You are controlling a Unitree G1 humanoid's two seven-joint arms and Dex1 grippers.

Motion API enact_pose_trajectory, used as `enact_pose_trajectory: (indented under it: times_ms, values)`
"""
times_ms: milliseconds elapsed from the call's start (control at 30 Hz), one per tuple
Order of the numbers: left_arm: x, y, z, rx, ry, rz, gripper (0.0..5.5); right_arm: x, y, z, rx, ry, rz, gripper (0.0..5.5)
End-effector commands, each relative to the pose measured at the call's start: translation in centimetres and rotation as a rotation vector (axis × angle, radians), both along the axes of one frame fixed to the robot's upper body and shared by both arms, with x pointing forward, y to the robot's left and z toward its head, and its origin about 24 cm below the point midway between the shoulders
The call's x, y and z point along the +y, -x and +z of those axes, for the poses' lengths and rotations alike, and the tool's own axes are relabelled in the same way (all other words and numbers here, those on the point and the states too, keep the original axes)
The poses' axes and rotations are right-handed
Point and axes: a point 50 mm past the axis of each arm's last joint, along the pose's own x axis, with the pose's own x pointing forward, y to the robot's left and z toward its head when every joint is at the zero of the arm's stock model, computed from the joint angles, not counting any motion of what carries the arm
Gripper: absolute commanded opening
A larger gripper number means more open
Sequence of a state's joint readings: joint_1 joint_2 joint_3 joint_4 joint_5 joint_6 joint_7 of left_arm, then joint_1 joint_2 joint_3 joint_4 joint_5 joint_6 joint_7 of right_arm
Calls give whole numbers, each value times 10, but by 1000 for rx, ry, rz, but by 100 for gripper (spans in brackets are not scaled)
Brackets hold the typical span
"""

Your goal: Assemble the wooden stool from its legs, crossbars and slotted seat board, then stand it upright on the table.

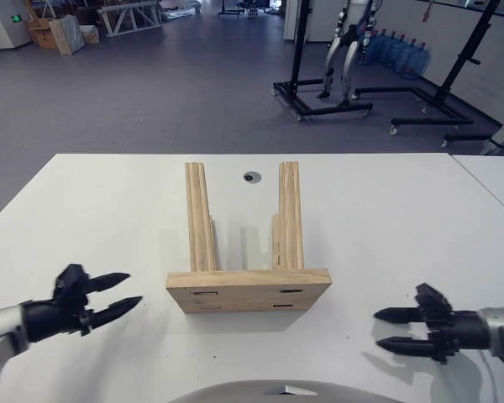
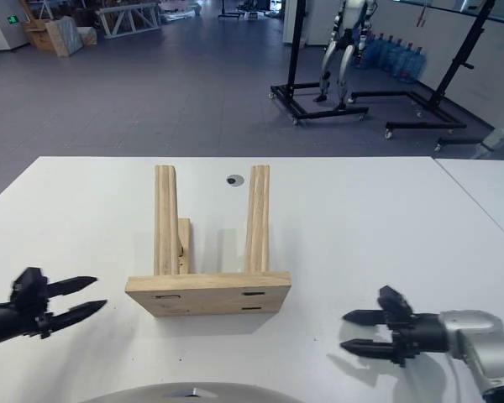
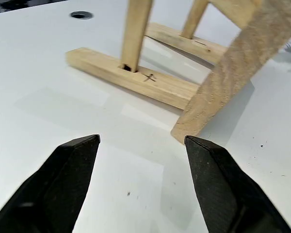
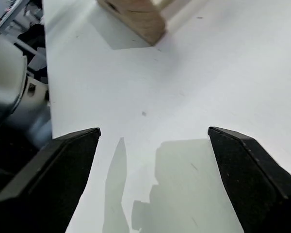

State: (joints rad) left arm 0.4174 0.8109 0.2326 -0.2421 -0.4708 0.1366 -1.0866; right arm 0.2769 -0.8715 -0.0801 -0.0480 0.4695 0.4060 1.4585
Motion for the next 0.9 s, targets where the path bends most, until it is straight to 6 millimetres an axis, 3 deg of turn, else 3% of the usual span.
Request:
enact_pose_trajectory:
  times_ms: [33, 233, 433, 667, 900]
  values:
    - [-22, -9, -4, -84, -13, -52, 319, 26, -22, 7, -105, -54, -17, 409]
    - [-33, 8, -17, -7, -22, -144, 319, 47, -38, 18, -156, -117, -30, 409]
    - [1, 5, -20, 5, -185, -166, 319, 62, -32, 22, -133, -164, 49, 409]
    - [-37, -9, -5, -64, -28, -198, 319, 77, -38, 19, -137, -178, 31, 409]
    - [-30, 10, -5, 7, -92, -278, 319, 76, -40, 12, -136, -135, 5, 409]
